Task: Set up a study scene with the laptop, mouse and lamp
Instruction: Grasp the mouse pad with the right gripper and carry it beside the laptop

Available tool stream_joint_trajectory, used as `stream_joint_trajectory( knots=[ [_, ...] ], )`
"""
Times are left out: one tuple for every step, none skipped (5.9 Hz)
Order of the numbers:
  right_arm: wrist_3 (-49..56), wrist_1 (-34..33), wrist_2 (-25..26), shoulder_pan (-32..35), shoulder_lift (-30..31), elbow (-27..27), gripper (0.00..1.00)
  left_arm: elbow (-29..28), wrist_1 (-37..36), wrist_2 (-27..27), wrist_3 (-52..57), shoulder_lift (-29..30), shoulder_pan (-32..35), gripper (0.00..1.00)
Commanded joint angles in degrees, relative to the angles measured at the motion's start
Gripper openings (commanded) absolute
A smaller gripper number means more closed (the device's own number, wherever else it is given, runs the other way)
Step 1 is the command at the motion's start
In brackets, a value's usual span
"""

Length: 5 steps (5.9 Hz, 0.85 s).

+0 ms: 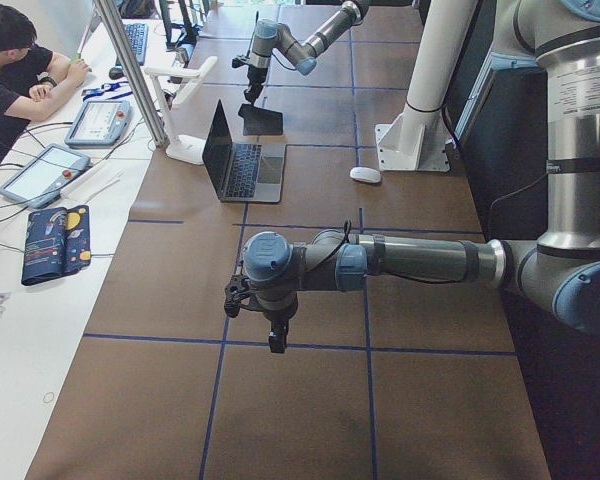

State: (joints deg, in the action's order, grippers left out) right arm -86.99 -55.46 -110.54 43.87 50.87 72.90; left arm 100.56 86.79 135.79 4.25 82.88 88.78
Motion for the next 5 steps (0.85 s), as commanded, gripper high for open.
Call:
stream_joint_trajectory(
  knots=[
    [3.6, -2.7, -2.2, 1.2, -0.1, 0.2, 1.0, 0.5, 7.6, -0.1, -0.1, -0.1, 0.0, 1.0],
    [9.1, -8.0, -5.4, 2.9, 0.3, 1.4, 1.0, 0.4, 14.2, -0.1, -0.1, -0.5, -0.1, 1.0],
    [16.6, -13.9, -6.5, 4.5, 2.2, 4.8, 1.0, 0.8, 18.2, 0.1, -0.2, -0.3, -2.8, 1.0],
    [26.6, -19.4, -8.0, 7.1, 6.0, 9.6, 1.0, 2.3, 19.3, 0.0, -1.2, -0.3, -9.3, 1.0],
    [37.3, -24.5, -12.6, 12.4, 9.7, 13.5, 1.0, 5.8, 20.2, -0.1, -8.5, -0.2, -12.0, 1.0]
  ],
)
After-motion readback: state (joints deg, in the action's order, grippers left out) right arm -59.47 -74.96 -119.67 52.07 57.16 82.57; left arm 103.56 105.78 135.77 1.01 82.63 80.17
